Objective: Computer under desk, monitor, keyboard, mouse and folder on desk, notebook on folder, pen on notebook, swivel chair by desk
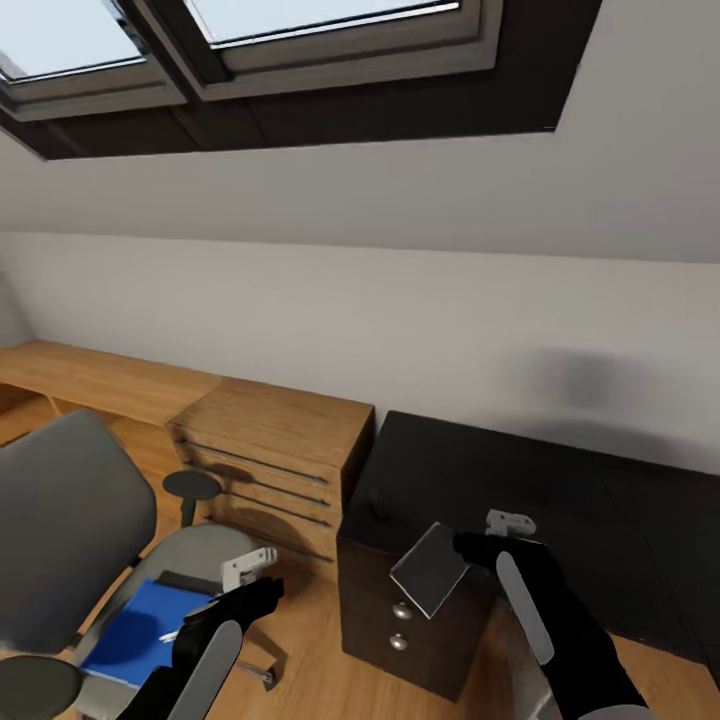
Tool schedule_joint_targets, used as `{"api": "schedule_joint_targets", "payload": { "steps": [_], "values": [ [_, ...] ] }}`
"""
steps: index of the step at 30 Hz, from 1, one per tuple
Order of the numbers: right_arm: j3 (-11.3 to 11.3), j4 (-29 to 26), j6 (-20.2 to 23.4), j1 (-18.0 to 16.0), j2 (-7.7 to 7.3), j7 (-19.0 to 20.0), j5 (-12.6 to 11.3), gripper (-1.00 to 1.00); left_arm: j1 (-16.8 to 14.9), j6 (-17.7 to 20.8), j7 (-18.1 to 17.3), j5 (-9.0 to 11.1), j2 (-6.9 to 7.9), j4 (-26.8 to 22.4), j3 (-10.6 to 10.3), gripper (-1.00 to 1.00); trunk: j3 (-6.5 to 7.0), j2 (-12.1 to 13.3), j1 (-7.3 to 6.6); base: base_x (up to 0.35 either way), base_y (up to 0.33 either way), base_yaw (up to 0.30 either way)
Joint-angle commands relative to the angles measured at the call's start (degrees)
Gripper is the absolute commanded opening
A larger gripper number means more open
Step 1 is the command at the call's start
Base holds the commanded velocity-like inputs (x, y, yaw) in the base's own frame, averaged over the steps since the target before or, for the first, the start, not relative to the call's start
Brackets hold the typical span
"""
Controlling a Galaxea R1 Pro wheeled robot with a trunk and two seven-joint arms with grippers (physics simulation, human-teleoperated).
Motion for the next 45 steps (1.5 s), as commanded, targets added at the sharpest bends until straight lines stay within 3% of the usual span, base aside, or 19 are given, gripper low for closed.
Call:
{"api": "schedule_joint_targets", "payload": {
  "steps": [1,3,7,27,33,39,42,45],
  "values": [
    [0.7,0.0,0.2,0.0,-0.04,-0.5,-0.4,1.0,-0.1,0.0,0.6,0.5,0.06,-0.1,-0.2,1.0,-0.13,-0.1,0.04,0.296,0.0,0.245],
    [2.5,0.3,0.2,0.0,-0.07,-0.6,-0.4,1.0,-0.1,0.0,0.6,0.6,0.06,-0.1,-0.2,1.0,-0.23,-0.1,0.04,0.311,0.0,0.24],
    [3.6,0.5,0.2,0.0,-0.11,-0.6,-0.4,1.0,-0.1,0.0,0.6,0.6,0.06,-0.1,-0.2,1.0,-0.43,-0.1,0.04,0.317,0.0,0.232],
    [4.3,1.3,-0.6,0.0,-0.15,-0.5,-0.3,1.0,-0.1,0.0,0.6,0.6,0.04,-0.1,-0.2,1.0,-1.52,-0.1,0.04,0.05,0.0,0.221],
    [9.0,2.3,-2.6,0.0,-0.29,-0.5,-0.3,1.0,-0.1,0.0,0.6,0.6,0.06,-0.1,-0.2,1.0,-1.85,-0.1,0.04,0.0,0.0,0.218],
    [10.0,2.4,-3.1,0.0,-0.45,-0.5,-0.1,1.0,-0.1,0.0,0.5,0.5,-0.01,-0.1,-0.2,1.0,-2.09,-0.1,0.04,0.05,0.0,0.15],
    [10.0,2.5,-5.0,0.0,-0.48,-0.5,3.1,1.0,0.0,0.0,0.4,0.6,-0.03,0.0,-0.2,1.0,-2.1,-0.1,0.04,0.185,0.0,0.015],
    [10.0,3.2,-6.0,0.0,-0.48,-0.5,4.0,1.0,0.0,0.0,0.4,0.5,-0.03,0.0,-0.3,1.0,-2.11,-0.1,0.04,0.037,0.0,0.003]
  ]
}}
